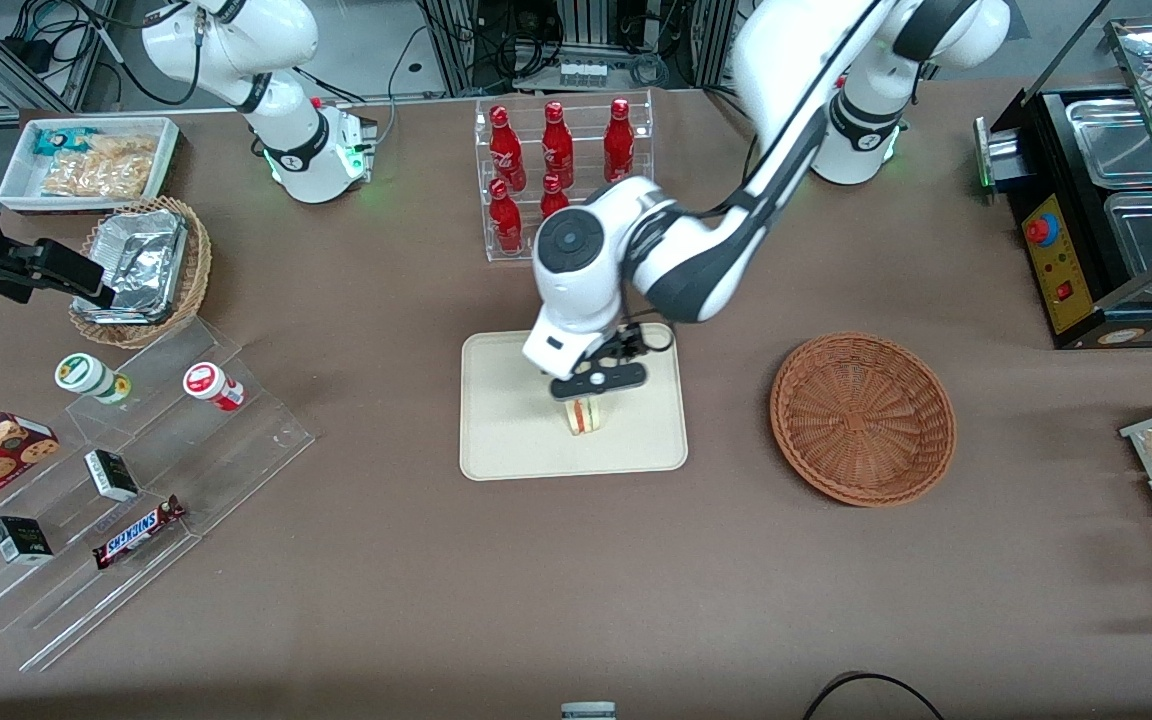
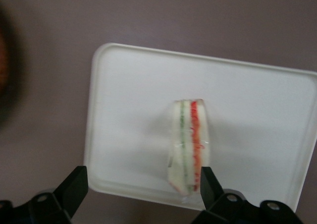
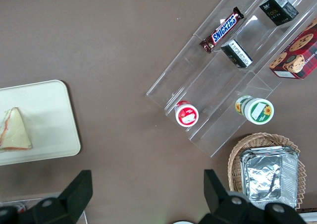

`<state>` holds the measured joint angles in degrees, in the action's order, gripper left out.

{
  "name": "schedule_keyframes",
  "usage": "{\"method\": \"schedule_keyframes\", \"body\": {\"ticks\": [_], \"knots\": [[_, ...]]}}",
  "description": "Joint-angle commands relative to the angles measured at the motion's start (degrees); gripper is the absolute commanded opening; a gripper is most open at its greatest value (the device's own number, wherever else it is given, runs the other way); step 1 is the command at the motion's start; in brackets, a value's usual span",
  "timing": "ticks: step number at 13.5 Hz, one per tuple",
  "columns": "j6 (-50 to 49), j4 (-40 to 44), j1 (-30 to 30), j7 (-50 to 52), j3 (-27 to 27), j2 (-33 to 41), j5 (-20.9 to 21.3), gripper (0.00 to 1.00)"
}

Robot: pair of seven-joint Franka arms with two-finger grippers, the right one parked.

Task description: Place sandwich from basket to tray

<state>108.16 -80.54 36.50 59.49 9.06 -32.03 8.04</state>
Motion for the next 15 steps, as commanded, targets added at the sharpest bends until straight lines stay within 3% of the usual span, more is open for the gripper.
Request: {"method": "schedule_keyframes", "body": {"ticks": [1, 7, 10, 15], "knots": [[-6.6, -3.0, -4.5, 0.3, 0.2, 8.3, -2.8, 1.00], [-11.5, -20.2, -18.6, -11.7, 0.1, 30.2, -4.1, 1.00], [-18.0, -20.8, -24.6, -20.5, 0.0, 35.4, -4.2, 1.00], [-27.7, -17.0, -27.0, -36.8, -7.7, 39.3, -4.7, 1.00]]}}
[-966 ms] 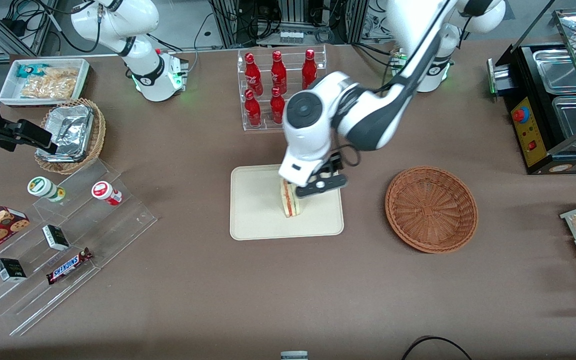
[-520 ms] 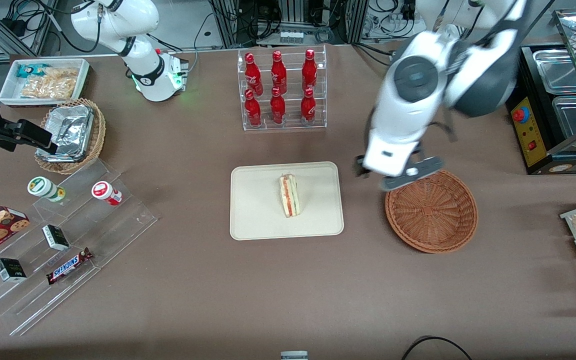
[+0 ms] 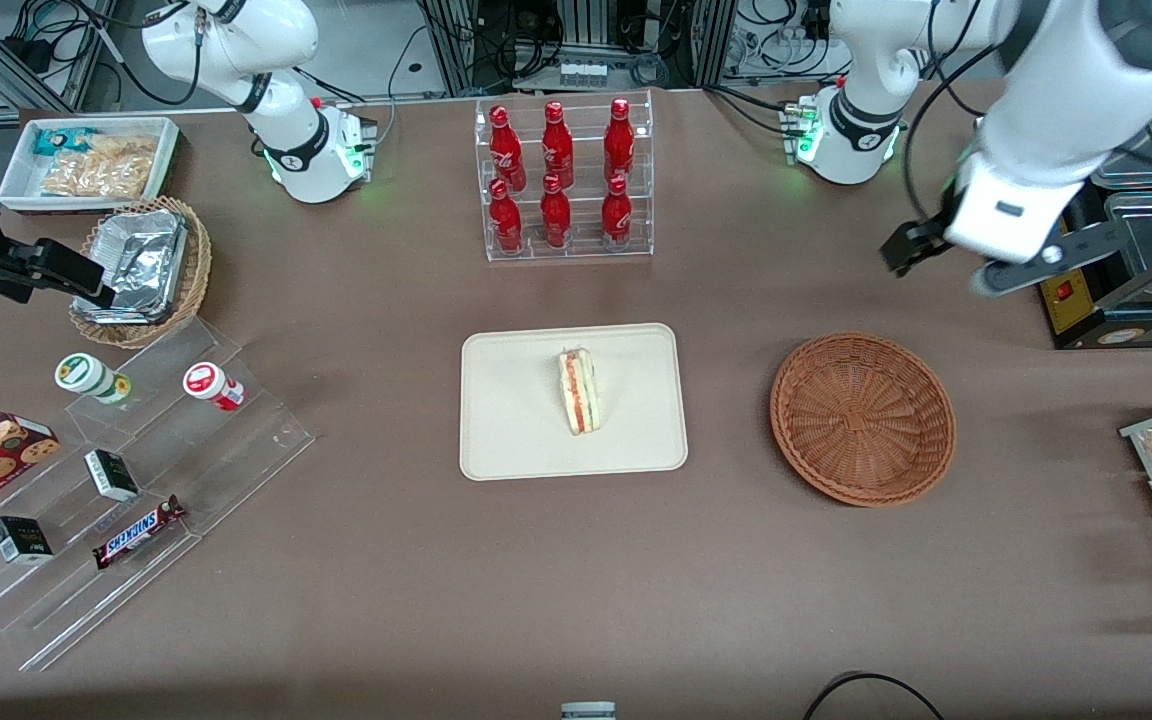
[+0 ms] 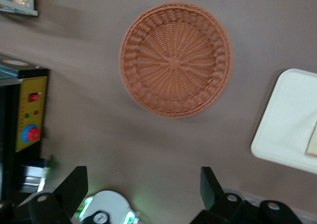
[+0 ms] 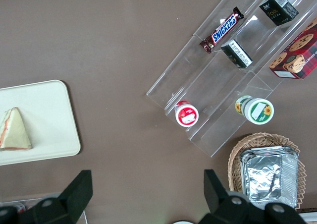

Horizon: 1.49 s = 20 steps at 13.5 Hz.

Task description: Place sandwich from basket to tray

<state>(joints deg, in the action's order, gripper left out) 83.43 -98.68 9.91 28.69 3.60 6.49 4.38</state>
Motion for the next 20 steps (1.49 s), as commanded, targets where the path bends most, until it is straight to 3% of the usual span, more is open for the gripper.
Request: {"method": "schedule_keyframes", "body": {"ticks": [1, 3, 7, 11, 17, 20], "knots": [[-3.5, 1.6, -0.4, -10.8, -4.2, 0.8, -1.2, 1.00], [-3.7, 3.0, -0.4, -15.1, -6.6, 0.4, -1.8, 1.00], [-3.4, 7.0, -2.3, -15.8, -5.1, -2.8, -1.9, 1.00], [-2.9, 8.2, -15.3, -15.7, 8.9, -2.8, -1.8, 1.00], [1.1, 8.2, -15.5, -15.7, 8.9, -3.3, -1.1, 1.00], [1.4, 8.8, -14.7, -15.8, 6.0, -5.0, -1.4, 1.00]]}}
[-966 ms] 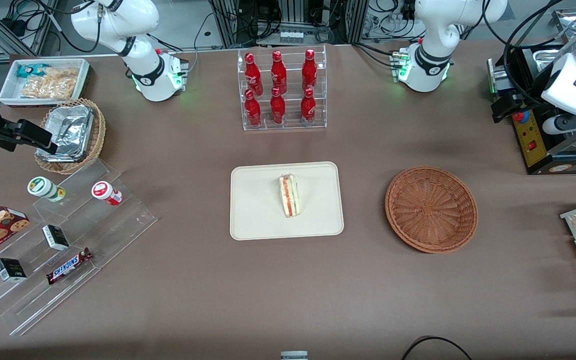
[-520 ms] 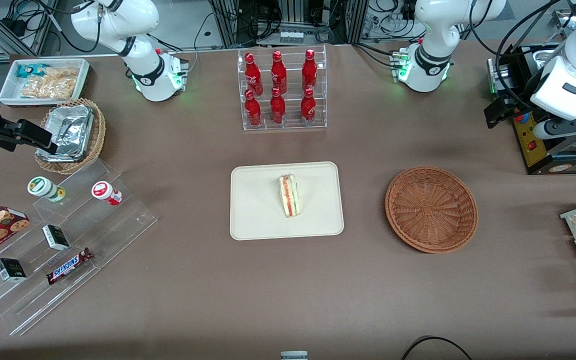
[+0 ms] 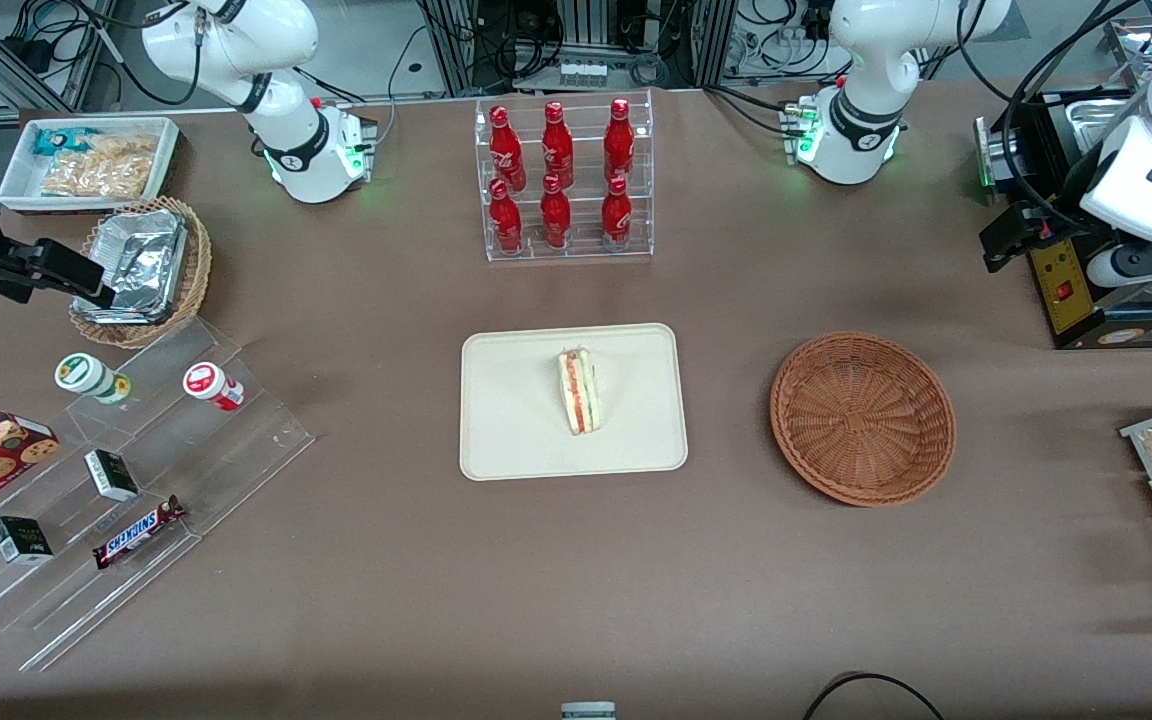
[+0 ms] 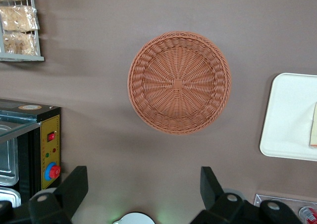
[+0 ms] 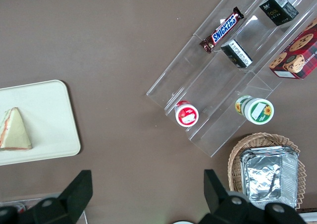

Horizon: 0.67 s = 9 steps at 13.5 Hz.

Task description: Place sandwich from basket to tray

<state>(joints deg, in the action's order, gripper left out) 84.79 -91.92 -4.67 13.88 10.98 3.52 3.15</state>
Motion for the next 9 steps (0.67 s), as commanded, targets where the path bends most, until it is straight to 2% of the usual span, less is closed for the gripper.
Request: {"method": "schedule_keyframes", "body": {"ticks": [1, 4, 8, 9], "knots": [[0.0, 3.0, -0.1, -1.0, -1.4, -2.5, -0.2, 1.00], [-0.8, 6.7, -0.1, -0.8, -1.4, -4.2, -0.6, 1.00], [-1.9, 6.8, -0.1, -0.7, -1.4, -4.2, -1.0, 1.00], [-2.0, 6.8, -0.1, -0.7, -1.5, -4.1, -2.3, 1.00]]}}
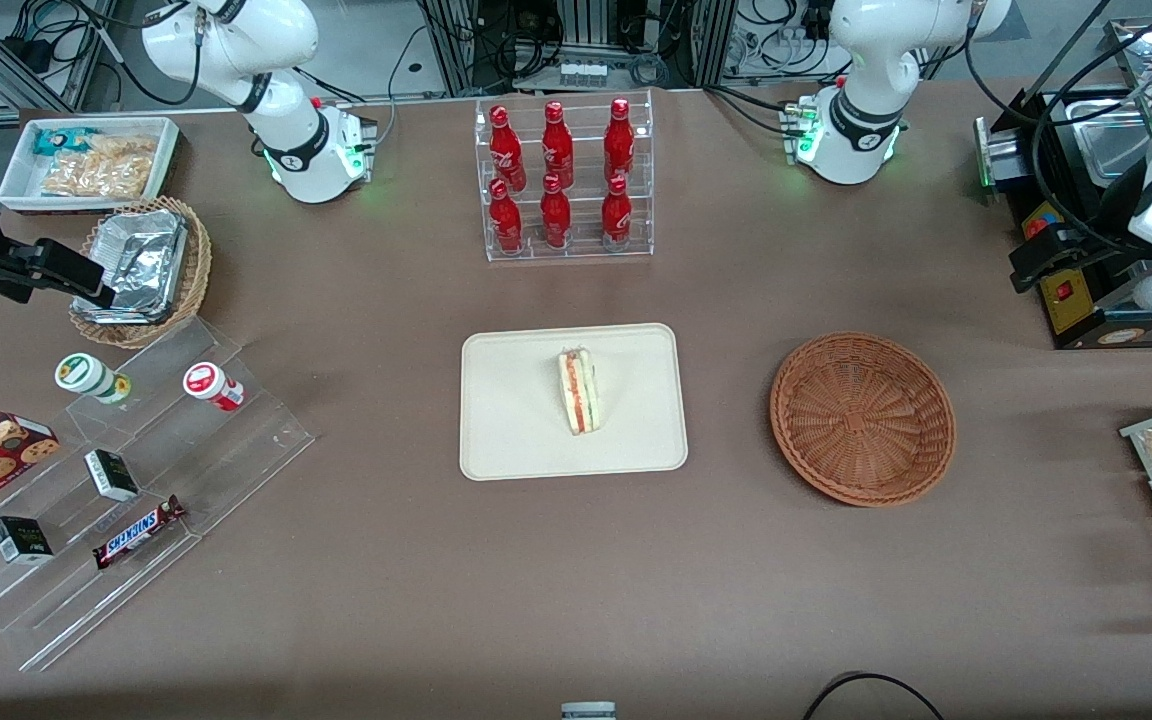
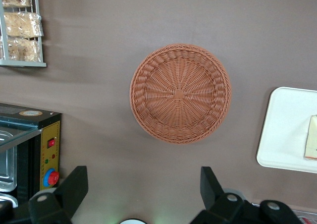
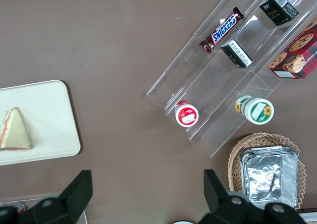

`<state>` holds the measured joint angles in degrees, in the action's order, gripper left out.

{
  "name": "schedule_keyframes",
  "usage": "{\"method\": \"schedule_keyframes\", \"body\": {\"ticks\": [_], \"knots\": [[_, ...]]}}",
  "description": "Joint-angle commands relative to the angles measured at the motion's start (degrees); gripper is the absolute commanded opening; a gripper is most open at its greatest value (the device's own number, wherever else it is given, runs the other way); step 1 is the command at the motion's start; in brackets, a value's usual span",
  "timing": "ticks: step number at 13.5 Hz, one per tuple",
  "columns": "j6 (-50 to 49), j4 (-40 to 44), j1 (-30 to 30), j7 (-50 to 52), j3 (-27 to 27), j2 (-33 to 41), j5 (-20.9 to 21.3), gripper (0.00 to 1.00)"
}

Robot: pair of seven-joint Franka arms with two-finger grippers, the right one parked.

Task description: Place sandwich from basket to tray

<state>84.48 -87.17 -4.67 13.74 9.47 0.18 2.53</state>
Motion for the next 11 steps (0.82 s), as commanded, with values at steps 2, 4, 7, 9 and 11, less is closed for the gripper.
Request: {"method": "schedule_keyframes", "body": {"ticks": [2, 4, 7, 9, 11], "knots": [[-2.7, 2.6, -0.3, -0.6, -0.4, -0.8, -2.4, 1.00], [-2.7, 2.6, -0.2, -0.6, -0.8, -0.8, -2.4, 1.00], [-2.9, 3.2, -0.2, -0.6, -0.8, -0.9, -1.9, 1.00], [-2.9, 3.1, -0.3, -0.6, -1.3, -0.9, -1.9, 1.00], [-2.9, 3.0, -0.3, -1.6, -3.2, -0.9, -2.2, 1.00]]}}
